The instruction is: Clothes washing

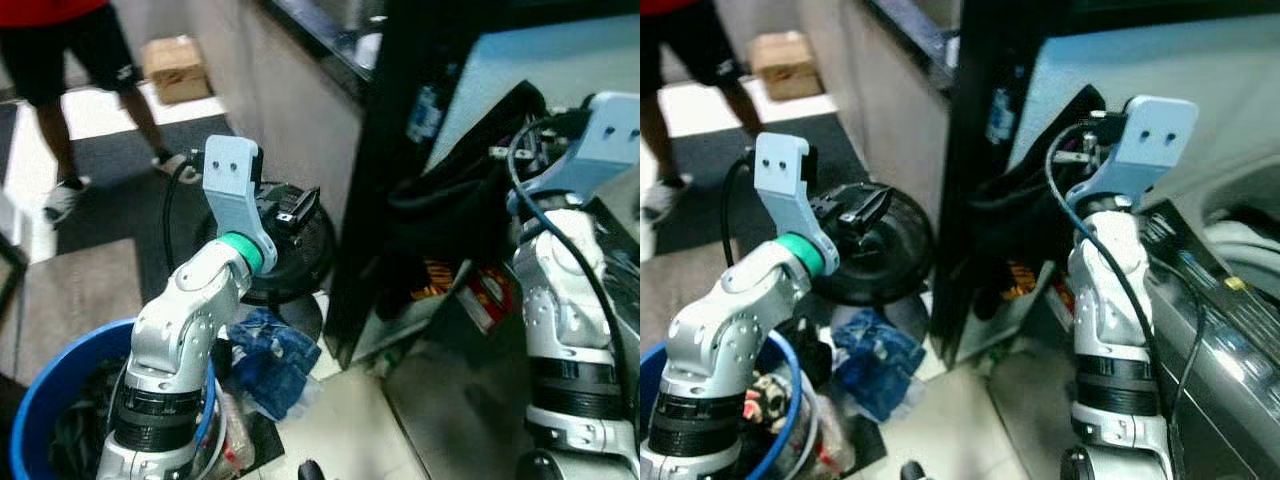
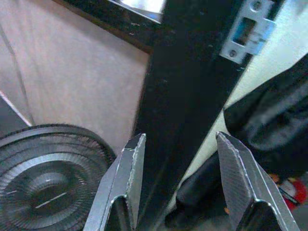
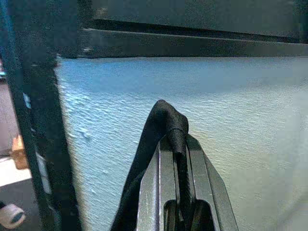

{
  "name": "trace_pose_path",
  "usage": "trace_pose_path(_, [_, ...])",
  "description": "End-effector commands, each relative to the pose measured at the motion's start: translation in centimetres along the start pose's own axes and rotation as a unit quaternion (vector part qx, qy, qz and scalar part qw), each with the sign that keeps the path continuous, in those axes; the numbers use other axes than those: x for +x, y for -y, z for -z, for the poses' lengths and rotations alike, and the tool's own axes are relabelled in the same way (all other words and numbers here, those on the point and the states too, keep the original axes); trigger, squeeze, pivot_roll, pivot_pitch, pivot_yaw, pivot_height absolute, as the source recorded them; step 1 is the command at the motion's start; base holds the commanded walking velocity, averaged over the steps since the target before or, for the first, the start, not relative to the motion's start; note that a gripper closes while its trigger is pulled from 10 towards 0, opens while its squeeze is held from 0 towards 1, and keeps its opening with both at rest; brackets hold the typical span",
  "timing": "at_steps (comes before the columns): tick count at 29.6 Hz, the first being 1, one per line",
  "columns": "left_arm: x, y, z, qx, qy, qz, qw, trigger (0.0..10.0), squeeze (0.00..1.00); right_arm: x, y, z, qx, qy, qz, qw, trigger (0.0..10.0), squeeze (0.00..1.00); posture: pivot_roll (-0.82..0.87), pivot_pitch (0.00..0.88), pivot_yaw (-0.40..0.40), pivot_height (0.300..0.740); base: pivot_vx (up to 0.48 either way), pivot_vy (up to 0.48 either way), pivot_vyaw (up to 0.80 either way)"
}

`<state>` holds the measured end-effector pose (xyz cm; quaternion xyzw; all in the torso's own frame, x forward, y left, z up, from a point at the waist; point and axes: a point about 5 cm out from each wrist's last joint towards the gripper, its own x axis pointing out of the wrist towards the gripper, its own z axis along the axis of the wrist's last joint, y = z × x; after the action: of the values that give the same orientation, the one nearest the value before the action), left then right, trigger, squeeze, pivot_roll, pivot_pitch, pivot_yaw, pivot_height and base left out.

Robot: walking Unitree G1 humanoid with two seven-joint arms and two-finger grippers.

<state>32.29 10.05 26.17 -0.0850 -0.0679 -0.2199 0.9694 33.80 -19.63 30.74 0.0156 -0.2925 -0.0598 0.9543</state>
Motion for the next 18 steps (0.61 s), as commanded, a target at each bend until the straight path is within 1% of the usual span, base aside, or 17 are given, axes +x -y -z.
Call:
trace_pose_path(1, [0.0, 0.2, 0.3, -0.001, -0.005, 0.004, 1.000, 10.0, 0.00, -0.1, 0.1, -0.4, 0.004, 0.013, 0.004, 1.000, 10.0, 0.00, 0.03, 0.155, 0.039, 0.740, 0.000, 0.000, -0.80])
trace_pose_path(12, [0.0, 0.3, 0.2, 0.000, -0.004, 0.005, 1.000, 10.0, 0.00, -0.1, 0.1, -0.7, 0.007, 0.018, 0.008, 1.000, 10.0, 0.00, 0.03, 0.157, 0.042, 0.740, 0.000, 0.000, -0.80])
trace_pose_path(14, [0.0, 0.2, -0.2, 0.002, 0.001, 0.007, 1.000, 10.0, 0.00, 0.1, 0.5, -1.3, 0.018, 0.034, 0.018, 0.999, 10.0, 0.00, 0.03, 0.157, 0.043, 0.740, 0.000, 0.000, -0.80])
trace_pose_path(15, [0.0, 0.2, -0.2, 0.002, 0.001, 0.007, 1.000, 10.0, 0.00, 0.1, 0.5, -1.3, 0.018, 0.034, 0.018, 0.999, 10.0, 0.00, 0.03, 0.157, 0.043, 0.740, 0.000, 0.000, -0.80])
trace_pose_path(17, [0.2, -0.1, -1.0, 0.011, 0.014, 0.005, 1.000, 10.0, 0.00, 0.5, 1.3, -2.7, 0.034, 0.069, 0.031, 0.997, 10.0, 0.00, 0.04, 0.156, 0.044, 0.740, 0.000, 0.000, -0.80])
trace_pose_path(18, [0.2, -0.1, -1.0, 0.011, 0.014, 0.005, 1.000, 10.0, 0.00, 0.5, 1.3, -2.7, 0.034, 0.069, 0.031, 0.997, 10.0, 0.00, 0.04, 0.156, 0.044, 0.740, 0.000, 0.000, -0.80])
